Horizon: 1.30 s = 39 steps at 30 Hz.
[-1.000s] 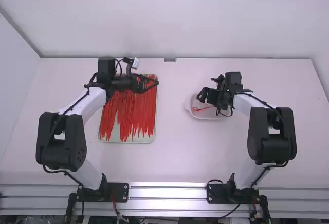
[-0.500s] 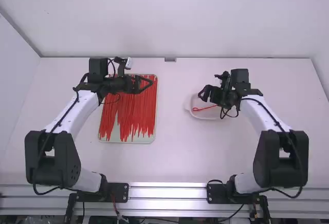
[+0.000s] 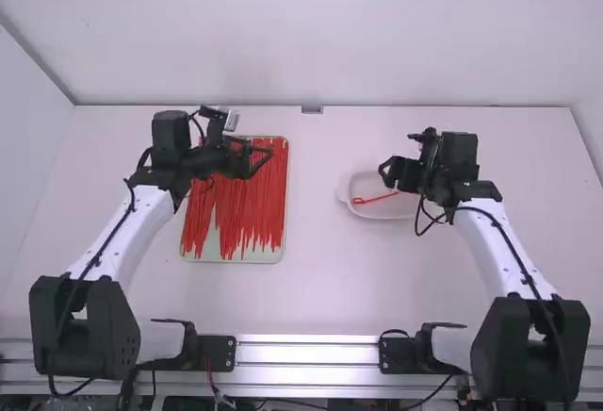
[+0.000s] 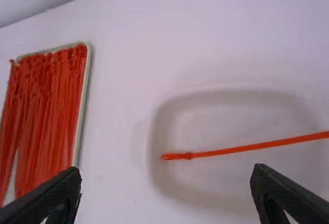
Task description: Fasten the cable tie
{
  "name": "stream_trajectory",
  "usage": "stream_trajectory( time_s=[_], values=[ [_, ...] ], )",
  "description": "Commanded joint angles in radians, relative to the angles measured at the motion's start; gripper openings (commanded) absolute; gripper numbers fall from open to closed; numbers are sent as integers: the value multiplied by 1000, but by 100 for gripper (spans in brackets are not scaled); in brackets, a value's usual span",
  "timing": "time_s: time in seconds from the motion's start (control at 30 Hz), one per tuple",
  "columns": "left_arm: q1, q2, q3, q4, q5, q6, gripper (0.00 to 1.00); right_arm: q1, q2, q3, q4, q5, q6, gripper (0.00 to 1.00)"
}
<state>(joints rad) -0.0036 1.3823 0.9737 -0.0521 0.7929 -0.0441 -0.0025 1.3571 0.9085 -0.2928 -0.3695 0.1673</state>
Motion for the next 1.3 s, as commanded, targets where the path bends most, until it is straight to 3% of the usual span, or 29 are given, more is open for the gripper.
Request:
stream_trajectory(
  time_s=[0.0,0.43,1.13,1.27],
  values=[
    [4,-65,-40,25,-55,44,82,2,-61,-40,25,64,-68,82],
    [4,-317,-292,52,-307,44,57,2,-323,-303,288,327,-167,56],
    [4,-792,-766,52,-782,44,10,2,-797,-777,293,369,-167,9],
    [4,-866,-841,52,-793,44,2,2,-871,-850,293,369,-167,1]
  ],
)
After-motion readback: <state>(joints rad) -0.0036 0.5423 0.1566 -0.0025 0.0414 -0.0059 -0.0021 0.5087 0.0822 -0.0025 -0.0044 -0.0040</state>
